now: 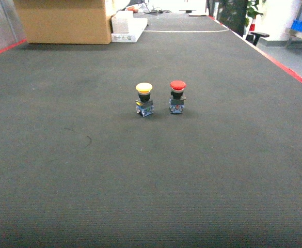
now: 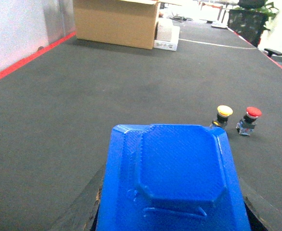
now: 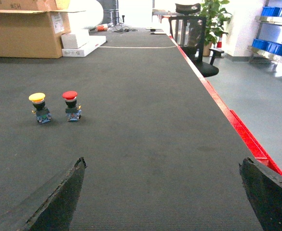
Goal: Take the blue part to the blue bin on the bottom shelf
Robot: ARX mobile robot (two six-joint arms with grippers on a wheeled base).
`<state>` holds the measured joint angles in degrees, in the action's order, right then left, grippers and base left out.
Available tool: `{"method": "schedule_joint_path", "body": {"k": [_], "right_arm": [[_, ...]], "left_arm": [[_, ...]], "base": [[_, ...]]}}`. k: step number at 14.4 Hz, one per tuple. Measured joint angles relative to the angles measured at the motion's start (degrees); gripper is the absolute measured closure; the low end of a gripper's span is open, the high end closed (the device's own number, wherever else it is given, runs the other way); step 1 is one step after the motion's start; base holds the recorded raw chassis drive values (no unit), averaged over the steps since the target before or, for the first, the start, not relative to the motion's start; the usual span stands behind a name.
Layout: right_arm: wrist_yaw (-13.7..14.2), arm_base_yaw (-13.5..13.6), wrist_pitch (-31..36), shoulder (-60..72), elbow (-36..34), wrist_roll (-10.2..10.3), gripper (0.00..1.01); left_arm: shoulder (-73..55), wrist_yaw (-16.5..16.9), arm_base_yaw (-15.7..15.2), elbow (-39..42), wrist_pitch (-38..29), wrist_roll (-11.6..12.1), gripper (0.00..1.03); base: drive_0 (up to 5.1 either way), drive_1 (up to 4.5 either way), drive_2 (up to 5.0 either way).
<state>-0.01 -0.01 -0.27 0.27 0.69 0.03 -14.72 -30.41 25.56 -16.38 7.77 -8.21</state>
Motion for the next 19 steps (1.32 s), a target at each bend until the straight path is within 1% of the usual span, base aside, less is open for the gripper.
{"method": "schedule_joint_path", "body": {"k": [1, 4, 19], "right_arm": [[0.0, 0.0, -0.02, 0.0, 0.0, 0.0, 0.03], [0.0, 0.0, 0.0, 0.0, 0.0, 0.0, 0.03], [0.0, 0.0, -0.02, 0.0, 0.0, 0.0, 0.03]], "left_arm": [[-0.33, -0.7, -0.31, 0.17, -0.02, -0.35, 0.59], [-0.57, -0.2, 1.22, 0.48, 0.04, -0.39, 0.59], [-0.55, -0.46, 1.07, 0.48, -0.02, -0.42, 0.59]], "base": [[0.0, 0.0, 0.0], [0.0, 0.0, 0.0], [0.0, 0.0, 0.0]]}}
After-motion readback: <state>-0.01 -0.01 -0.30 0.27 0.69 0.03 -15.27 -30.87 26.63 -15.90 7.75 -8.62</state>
